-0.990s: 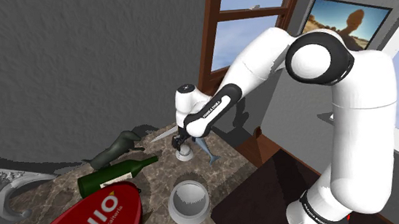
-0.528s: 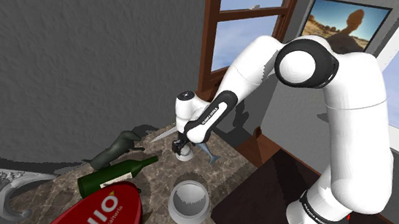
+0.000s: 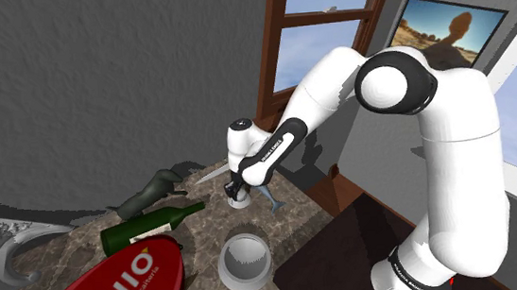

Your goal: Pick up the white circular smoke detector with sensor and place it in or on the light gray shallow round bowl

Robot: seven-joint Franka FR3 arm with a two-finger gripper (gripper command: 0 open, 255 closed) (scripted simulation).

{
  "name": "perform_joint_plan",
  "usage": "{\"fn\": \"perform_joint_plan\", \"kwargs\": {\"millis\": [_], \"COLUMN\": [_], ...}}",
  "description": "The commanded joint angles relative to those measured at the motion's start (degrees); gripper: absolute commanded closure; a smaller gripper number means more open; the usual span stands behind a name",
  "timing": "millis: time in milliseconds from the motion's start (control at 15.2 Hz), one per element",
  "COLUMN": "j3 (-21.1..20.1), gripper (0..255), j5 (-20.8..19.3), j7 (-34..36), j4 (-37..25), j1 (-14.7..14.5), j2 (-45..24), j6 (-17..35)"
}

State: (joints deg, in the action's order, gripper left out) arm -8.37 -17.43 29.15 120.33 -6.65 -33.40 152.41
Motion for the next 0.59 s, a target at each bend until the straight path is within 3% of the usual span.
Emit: {"fn": "perform_joint_plan", "kwargs": {"millis": [0, 528], "j3": [-0.01, -0.24], "gripper": [255, 255], "j5": [0.0, 0.22], "j7": [0.0, -0.19], "j4": [0.01, 0.23], "j1": [-0.01, 0.16], "j2": [-0.03, 0.69], "j6": [0.0, -0.5]}}
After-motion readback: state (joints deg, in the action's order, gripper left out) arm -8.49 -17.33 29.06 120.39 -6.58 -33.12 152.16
